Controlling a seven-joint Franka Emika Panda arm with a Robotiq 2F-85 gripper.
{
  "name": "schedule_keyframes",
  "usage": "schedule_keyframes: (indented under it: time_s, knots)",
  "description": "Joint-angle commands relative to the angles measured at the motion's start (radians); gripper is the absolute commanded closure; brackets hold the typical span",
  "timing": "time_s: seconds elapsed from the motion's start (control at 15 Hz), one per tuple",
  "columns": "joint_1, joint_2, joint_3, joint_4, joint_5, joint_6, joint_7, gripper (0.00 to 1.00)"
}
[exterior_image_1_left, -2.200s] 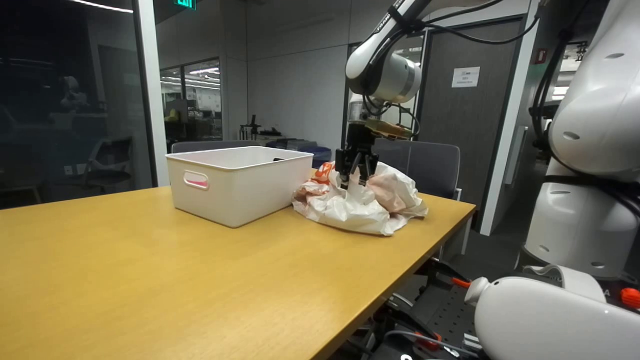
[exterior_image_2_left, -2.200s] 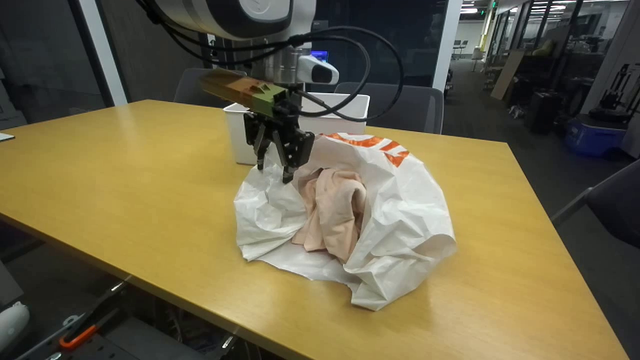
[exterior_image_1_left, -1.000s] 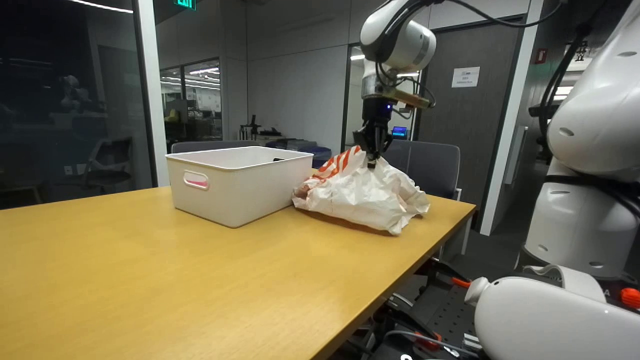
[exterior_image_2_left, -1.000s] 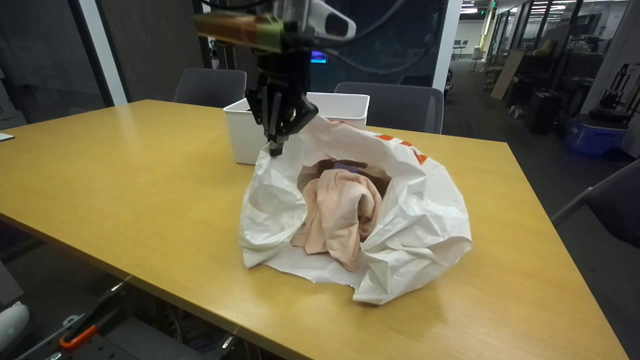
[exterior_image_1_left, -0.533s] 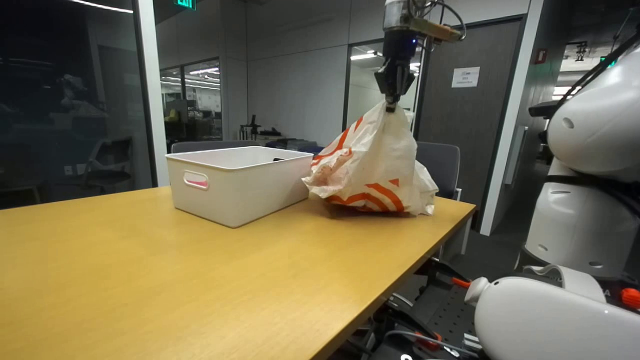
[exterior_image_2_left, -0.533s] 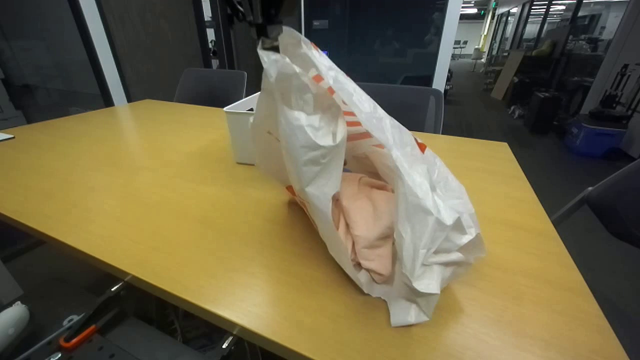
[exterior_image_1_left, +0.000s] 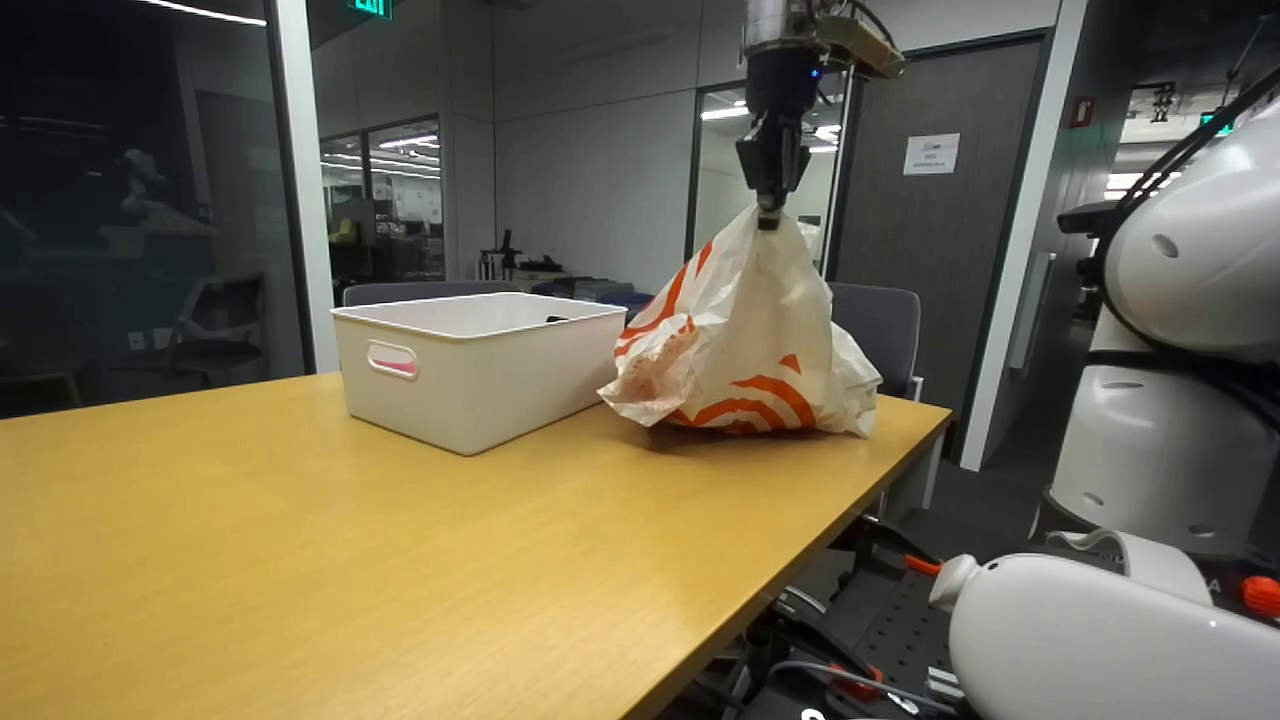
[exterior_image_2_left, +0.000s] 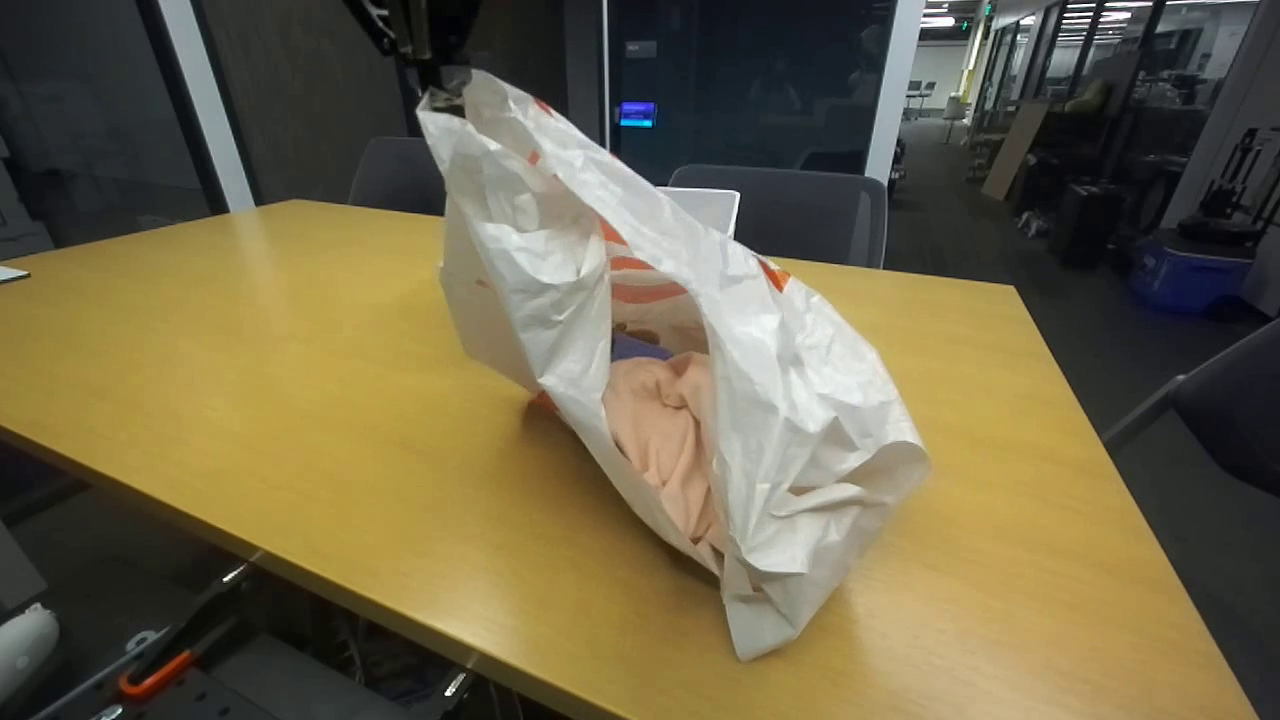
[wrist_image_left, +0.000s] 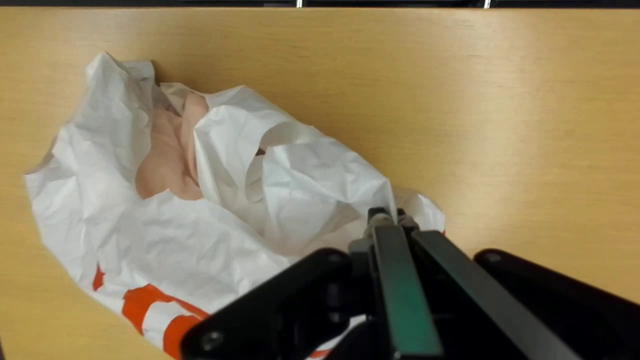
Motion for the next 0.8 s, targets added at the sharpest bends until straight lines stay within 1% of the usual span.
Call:
schedule_keyframes:
  time_s: [0.0, 0.2, 0.4, 0.73]
  knots:
    - [0.045, 0.104, -0.004, 0.023, 0.067, -0.028, -0.056, 1.00]
    - [0.051, 0.207, -0.005, 0.034, 0.097, -0.064, -0.063, 1.00]
    - [0.049, 0.287, 0.001, 0.034, 0.114, -0.061, -0.064, 1.00]
    - [0.046, 0.356, -0.003, 0.047, 0.175, -0.062, -0.097, 1.00]
